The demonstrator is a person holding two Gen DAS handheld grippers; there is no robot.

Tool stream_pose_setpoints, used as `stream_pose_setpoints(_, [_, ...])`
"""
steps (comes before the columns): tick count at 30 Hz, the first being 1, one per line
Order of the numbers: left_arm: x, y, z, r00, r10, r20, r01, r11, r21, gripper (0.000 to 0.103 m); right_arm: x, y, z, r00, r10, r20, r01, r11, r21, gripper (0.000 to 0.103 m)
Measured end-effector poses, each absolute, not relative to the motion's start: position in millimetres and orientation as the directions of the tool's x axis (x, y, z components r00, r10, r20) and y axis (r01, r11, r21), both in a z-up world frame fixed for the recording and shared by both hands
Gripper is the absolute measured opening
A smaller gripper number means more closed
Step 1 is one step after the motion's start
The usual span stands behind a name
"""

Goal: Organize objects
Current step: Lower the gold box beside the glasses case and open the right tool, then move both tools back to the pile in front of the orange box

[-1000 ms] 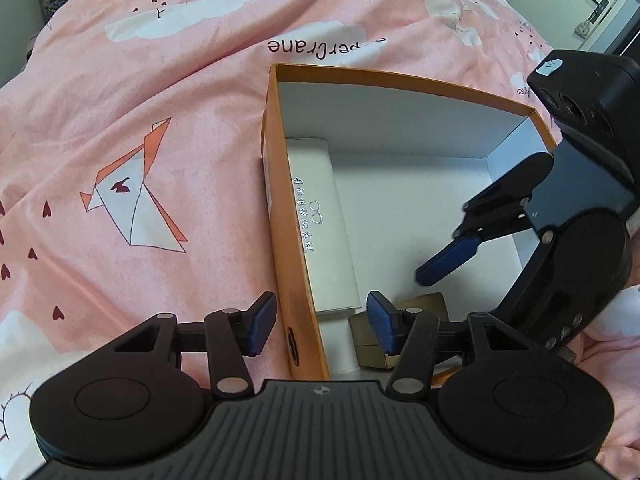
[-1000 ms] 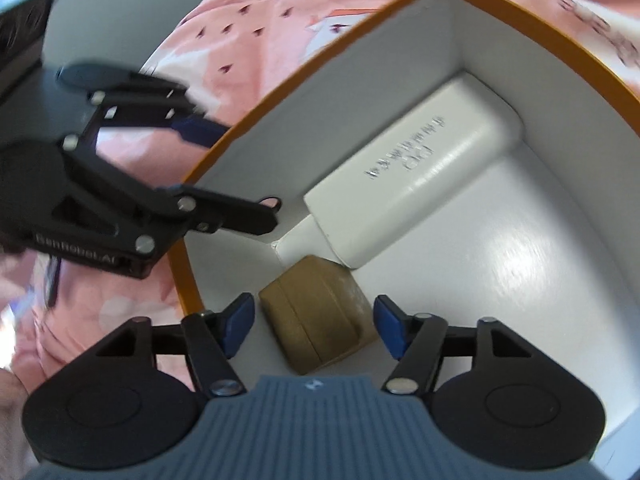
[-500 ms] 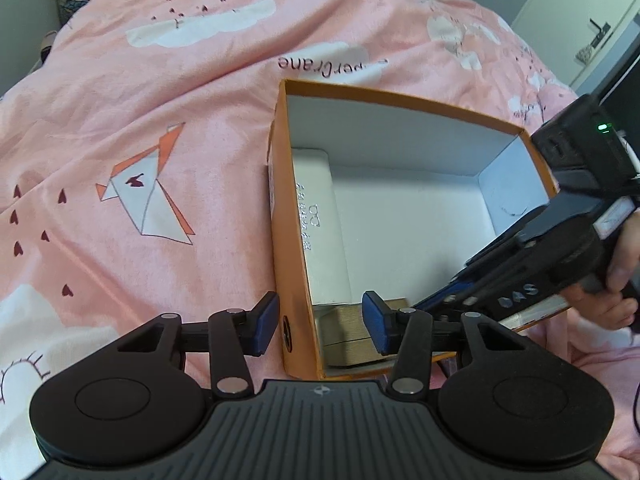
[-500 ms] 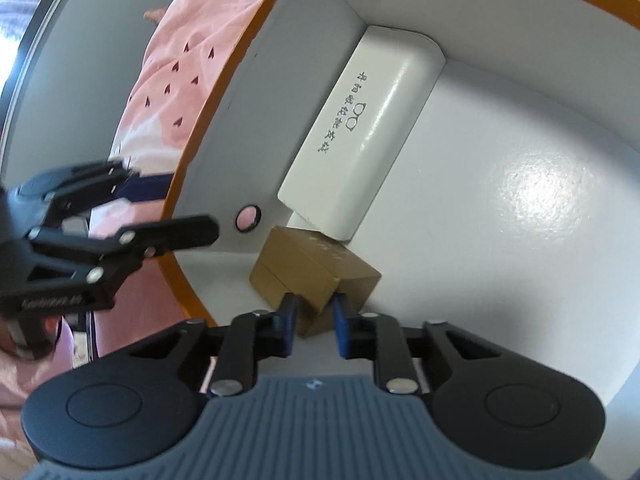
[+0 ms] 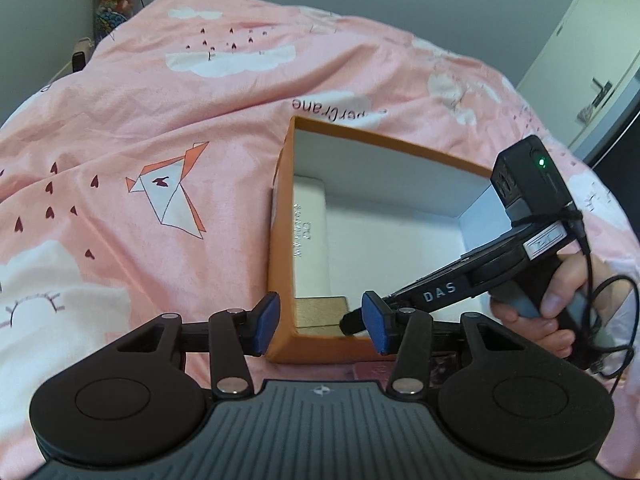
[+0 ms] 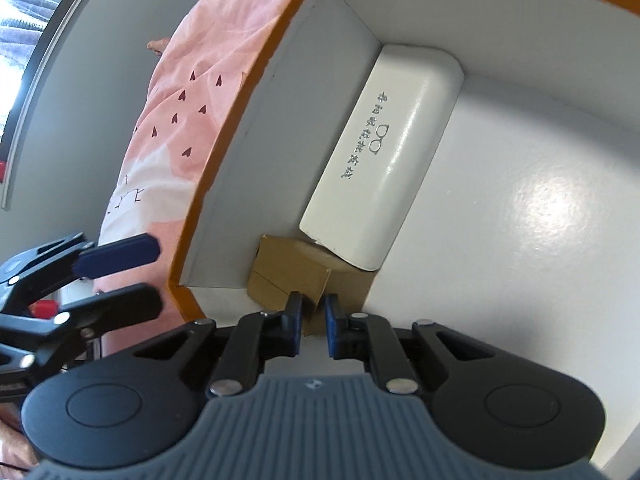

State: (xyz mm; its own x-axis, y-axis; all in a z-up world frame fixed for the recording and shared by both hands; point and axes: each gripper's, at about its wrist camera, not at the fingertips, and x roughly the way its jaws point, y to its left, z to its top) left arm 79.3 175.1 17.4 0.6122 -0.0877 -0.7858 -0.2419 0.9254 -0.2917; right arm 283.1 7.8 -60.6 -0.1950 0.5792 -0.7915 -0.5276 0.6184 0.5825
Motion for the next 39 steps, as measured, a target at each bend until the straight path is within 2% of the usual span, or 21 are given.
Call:
stream_pose_setpoints(7, [48.0,154.7,28.3,0.663,-0.101,-0.741,-0.251,0.904,-0.347,0.055,247.1,-28.7,-11.2,-0.001,0.619,-0.786,-0.611,0.622,0.490,0.014])
stream_pose_setpoints(11, [35.4,140.5,24.2,0.670,-0.157,-0.726,-0.230,0.885,-0.404,0.055,216.2,-63.3,11.1,0.120,0.613,-0.781,-0.634,0.653,0.415,0.015])
stream_pose_setpoints(15, [33.5,125.3,11.3,0.656,-0.244,-0.714,-0.195,0.860,-0.472,0.055,186.3,-101.9,19.7,0.240,0.589,-0.772,-0.631,0.699,0.337,0.019])
stream_pose_setpoints(21, [57.3,98.4,-18.1,0.592,-0.330,-0.736,-0.144,0.855,-0.499,0.055,149.4,-142.3,9.0,0.295,0.529,-0.795,-0.600,0.750,0.277,0.021])
stream_pose_setpoints(22, [63.6,95.0,-23.8,0.581,-0.337,-0.741,-0.142,0.854,-0.500,0.055,145.6,-145.9,4.3,0.298,0.511,-0.806,-0.604,0.755,0.256,0.022])
stream_pose_setpoints(24, [74.4,87.2,-33.9,0.554,-0.364,-0.748,-0.117,0.856,-0.503,0.055,139.9,-149.0,-5.2,0.303,0.475,-0.826,-0.614,0.760,0.211,0.036])
stream_pose_setpoints(28, [96.4,78.9,-52.9,0.491,-0.390,-0.779,-0.117,0.857,-0.503,0.055,131.8,-148.0,-22.2,0.294,0.428,-0.855,-0.663,0.735,0.140,0.044])
stream_pose_setpoints(34, [115.3,69.2,-68.7,0.425,-0.366,-0.828,-0.119,0.884,-0.452,0.056,136.1,-142.1,-42.9,0.287,0.365,-0.886,-0.720,0.692,0.052,0.054])
stream_pose_setpoints(39, [124.5,64.1,-76.7,0.391,-0.365,-0.845,-0.105,0.894,-0.435,0.059,139.4,-135.0,-55.5,0.278,0.347,-0.896,-0.756,0.654,0.018,0.066])
